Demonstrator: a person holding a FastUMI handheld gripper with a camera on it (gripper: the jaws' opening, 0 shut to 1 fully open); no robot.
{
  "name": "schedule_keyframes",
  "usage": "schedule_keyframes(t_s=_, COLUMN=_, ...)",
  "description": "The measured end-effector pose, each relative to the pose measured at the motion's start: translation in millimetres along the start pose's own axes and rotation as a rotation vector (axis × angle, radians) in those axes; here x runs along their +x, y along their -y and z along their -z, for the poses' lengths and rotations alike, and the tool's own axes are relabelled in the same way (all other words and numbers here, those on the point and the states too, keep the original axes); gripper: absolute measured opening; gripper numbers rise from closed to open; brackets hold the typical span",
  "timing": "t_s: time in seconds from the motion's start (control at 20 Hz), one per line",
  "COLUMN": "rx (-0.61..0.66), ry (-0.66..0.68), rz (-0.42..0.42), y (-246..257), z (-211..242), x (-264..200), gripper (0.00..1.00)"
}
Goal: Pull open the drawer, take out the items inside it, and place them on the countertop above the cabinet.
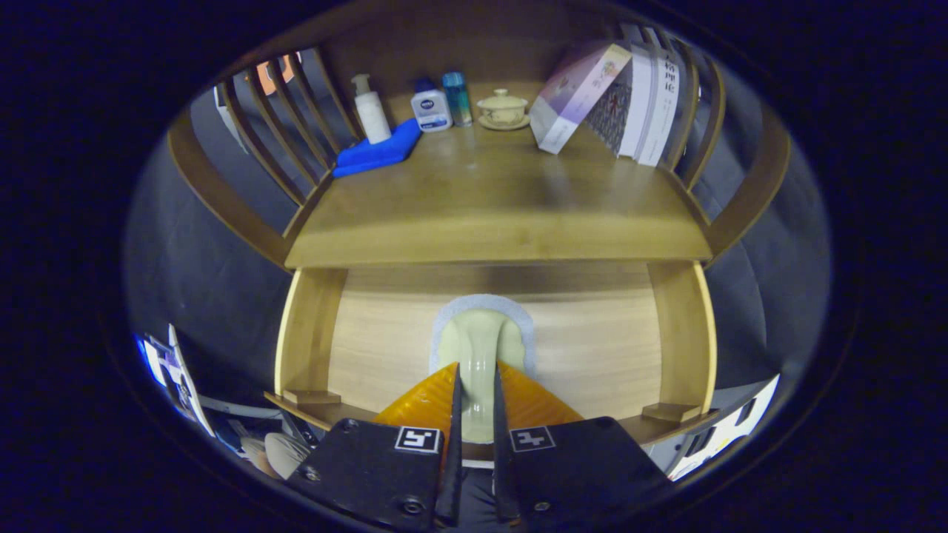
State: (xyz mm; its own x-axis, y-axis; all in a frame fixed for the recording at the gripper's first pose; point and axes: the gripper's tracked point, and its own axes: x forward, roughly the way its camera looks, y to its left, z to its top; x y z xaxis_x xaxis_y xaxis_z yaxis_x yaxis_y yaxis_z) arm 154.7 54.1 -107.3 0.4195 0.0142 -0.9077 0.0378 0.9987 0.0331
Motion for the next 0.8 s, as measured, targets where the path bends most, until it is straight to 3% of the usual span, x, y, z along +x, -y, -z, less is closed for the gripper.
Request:
schedule_keyframes(t_s=0.3, rx=0.010, ry=0.053, rz=-0.011, y=-14, z=-52, x=-13, gripper=0.21)
schedule_keyframes(t_s=0.8, rx=0.044, ry=0.036, rz=-0.001, y=-3, z=-141, x=44, gripper=0.21)
